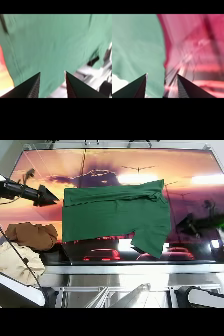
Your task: Fold the shirts.
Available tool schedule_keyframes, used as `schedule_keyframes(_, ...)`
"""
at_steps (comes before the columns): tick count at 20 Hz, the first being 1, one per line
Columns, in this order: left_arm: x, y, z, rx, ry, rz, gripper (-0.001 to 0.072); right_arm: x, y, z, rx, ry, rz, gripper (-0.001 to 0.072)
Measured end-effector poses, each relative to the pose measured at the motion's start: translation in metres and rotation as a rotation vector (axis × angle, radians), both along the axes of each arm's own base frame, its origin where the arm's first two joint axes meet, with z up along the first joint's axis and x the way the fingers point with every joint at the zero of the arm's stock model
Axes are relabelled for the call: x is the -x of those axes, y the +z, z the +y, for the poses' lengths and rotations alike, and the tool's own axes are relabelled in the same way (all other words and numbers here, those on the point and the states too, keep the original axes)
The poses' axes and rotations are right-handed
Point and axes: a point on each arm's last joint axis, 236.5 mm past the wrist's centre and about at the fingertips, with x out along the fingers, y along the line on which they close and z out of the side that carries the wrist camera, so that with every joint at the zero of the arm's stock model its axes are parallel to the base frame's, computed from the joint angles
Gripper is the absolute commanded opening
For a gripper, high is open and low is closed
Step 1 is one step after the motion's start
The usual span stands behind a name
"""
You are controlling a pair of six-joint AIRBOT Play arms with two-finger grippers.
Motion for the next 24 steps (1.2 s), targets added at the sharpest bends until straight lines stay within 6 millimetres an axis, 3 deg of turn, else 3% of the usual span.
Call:
schedule_keyframes(2,0.021,-0.016,-0.004,-0.049,-0.016,0.066,0.0342,0.02,-0.021,0.024,-0.021,-0.012,0.028,0.0437)
schedule_keyframes(4,0.04,-0.03,-0.005,-0.106,-0.029,0.125,0.0342,0.028,-0.031,0.051,-0.068,-0.022,0.036,0.0432)
schedule_keyframes(6,0.056,-0.042,-0.005,-0.155,-0.042,0.183,0.0342,0.029,-0.039,0.071,-0.092,-0.018,0.027,0.0401)
schedule_keyframes(7,0.063,-0.048,-0.005,-0.177,-0.046,0.207,0.0342,0.026,-0.041,0.081,-0.109,-0.018,0.015,0.032)
schedule_keyframes(10,0.078,-0.065,-0.005,-0.216,-0.05,0.261,0.0342,0.021,-0.043,0.099,-0.136,-0.003,-0.032,0.0324)
schedule_keyframes(14,0.092,-0.086,0.005,-0.285,-0.054,0.321,0.0342,0.015,-0.042,0.107,-0.15,-0.003,-0.07,0.0324)
schedule_keyframes(20,0.099,-0.098,0.007,-0.31,-0.062,0.361,0.0342,0.01,-0.041,0.108,-0.151,-0.012,-0.089,0.0324)
schedule_keyframes(23,0.098,-0.105,-0.009,-0.281,-0.093,0.356,0.0337,0.008,-0.042,0.108,-0.147,-0.018,-0.093,0.0324)
schedule_keyframes(24,0.096,-0.106,-0.025,-0.234,-0.105,0.354,0.02,0.008,-0.042,0.108,-0.148,-0.018,-0.094,0.0324)
